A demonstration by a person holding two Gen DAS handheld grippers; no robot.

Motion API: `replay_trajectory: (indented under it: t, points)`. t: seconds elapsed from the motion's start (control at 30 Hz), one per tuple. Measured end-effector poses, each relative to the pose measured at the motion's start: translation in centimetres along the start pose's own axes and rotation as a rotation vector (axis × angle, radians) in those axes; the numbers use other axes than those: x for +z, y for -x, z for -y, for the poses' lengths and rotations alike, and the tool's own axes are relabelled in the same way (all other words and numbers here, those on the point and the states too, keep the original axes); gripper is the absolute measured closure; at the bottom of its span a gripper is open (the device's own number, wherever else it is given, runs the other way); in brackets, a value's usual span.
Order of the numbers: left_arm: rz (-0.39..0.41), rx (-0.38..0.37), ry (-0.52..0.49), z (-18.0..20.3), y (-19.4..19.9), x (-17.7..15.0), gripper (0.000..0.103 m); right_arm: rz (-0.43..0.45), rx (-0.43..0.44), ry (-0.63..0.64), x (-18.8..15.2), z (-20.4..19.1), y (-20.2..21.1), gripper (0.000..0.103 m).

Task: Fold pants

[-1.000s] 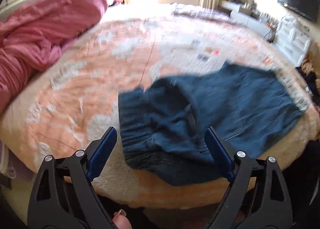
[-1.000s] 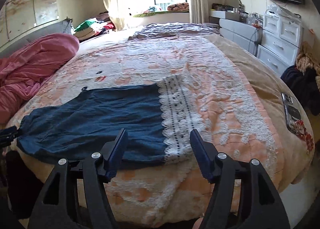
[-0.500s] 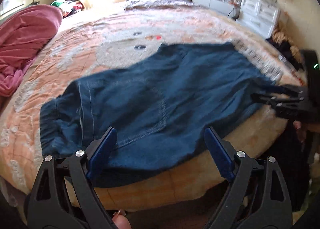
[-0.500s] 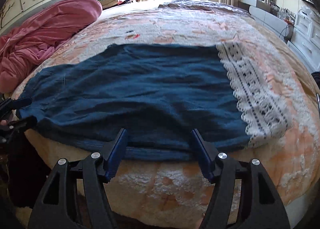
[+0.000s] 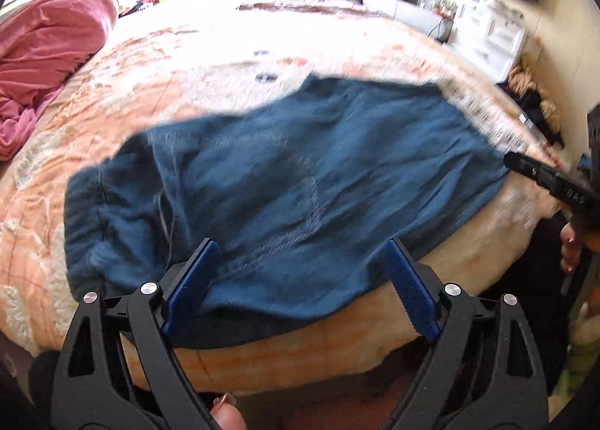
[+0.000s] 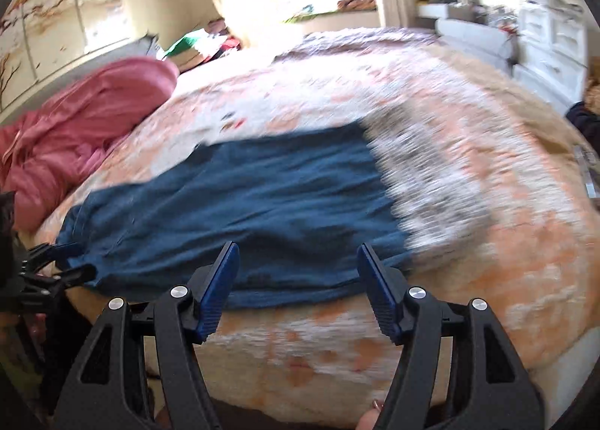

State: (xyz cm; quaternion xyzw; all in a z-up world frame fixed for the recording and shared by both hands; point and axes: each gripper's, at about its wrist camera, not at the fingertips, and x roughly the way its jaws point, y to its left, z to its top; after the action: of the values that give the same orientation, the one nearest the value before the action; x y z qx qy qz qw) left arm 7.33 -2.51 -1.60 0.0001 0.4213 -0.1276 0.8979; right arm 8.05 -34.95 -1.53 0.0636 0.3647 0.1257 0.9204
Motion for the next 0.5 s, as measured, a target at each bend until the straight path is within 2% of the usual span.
replay_trajectory:
  t: [0.1, 0.23, 0.5]
  points:
    - [0.037, -0.035, -0.005, 1.0, 1.2, 1.5, 0.020, 0.036, -0.065, -0.049, 0.4, 1.9, 1.8, 0.033]
    - [0.068, -0.056, -0.053, 3.0, 1.8, 3.5, 0.017, 0.076, -0.104, -0.129, 0.6, 4.7, 3.8, 0.030]
    - [0.092, -0.098, -0.166, 8.0, -0.1, 8.6, 0.014, 0.091, -0.127, -0.194, 0.2, 7.4, 4.7, 0.029]
